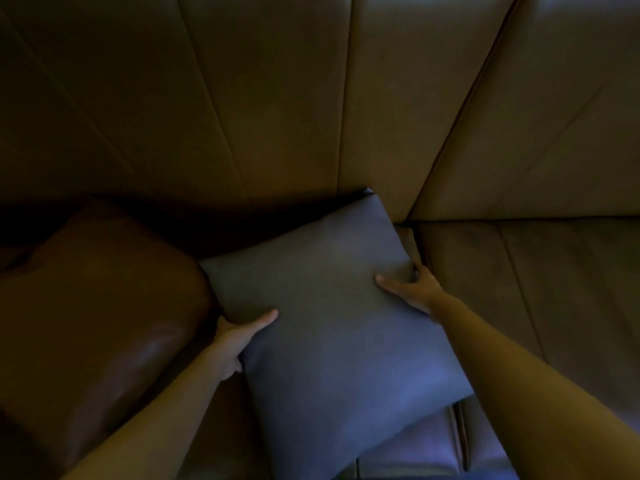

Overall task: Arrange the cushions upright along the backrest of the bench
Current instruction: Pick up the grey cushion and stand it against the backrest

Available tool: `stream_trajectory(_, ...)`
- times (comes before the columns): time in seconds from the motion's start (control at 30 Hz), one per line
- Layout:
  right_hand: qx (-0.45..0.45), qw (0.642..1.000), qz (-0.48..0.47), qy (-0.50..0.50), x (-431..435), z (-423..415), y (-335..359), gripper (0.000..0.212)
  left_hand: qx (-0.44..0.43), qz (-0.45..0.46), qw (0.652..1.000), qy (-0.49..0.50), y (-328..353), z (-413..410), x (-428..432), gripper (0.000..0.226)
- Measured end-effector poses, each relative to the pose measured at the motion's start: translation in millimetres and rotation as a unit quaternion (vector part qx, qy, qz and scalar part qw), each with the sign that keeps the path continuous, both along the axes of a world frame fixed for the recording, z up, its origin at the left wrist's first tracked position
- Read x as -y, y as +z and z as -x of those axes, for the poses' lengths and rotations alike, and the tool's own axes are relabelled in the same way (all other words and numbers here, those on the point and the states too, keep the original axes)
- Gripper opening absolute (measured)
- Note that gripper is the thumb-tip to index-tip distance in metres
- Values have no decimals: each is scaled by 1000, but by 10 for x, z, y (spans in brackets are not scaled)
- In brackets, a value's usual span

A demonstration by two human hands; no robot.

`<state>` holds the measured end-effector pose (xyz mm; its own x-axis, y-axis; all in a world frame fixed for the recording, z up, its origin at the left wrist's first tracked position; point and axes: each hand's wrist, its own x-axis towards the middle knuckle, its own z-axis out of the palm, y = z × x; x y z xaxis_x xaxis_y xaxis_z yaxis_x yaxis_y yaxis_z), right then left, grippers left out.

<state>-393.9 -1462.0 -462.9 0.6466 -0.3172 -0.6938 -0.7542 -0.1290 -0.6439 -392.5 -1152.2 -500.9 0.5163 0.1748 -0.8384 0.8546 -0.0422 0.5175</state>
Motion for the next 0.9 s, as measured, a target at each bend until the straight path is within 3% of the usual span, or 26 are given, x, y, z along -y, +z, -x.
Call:
stream_trajectory(0.23,16,998,-34,-42,2,23,137,108,49,47,998,9,94,46,7,113)
stream_trajectory(0.33,36,996,-53,-63,41,66,279,126,104,52,993,13,247,34,39,104)
stream_trajectory(0.43,79,989,-64,-104,136,48,347,138,171,51,984,16,475,-97,63,110)
stream_trajectory(0.6,119,981,-75,-137,23,-110,906,107,268,36,963,-16,896,-582,39,125)
stream_trajectory(0.7,167,972,-82,-141,7,-283,1021,120,316,28,947,-45,1081,-924,28,128)
stream_trajectory(0.8,176,965,-101,-169,5,-476,1050,111,322,36,942,-83,1201,-1234,16,145)
stream_trajectory(0.9,182,957,-119,-193,13,-628,941,93,301,52,947,-96,1164,-1402,-5,132)
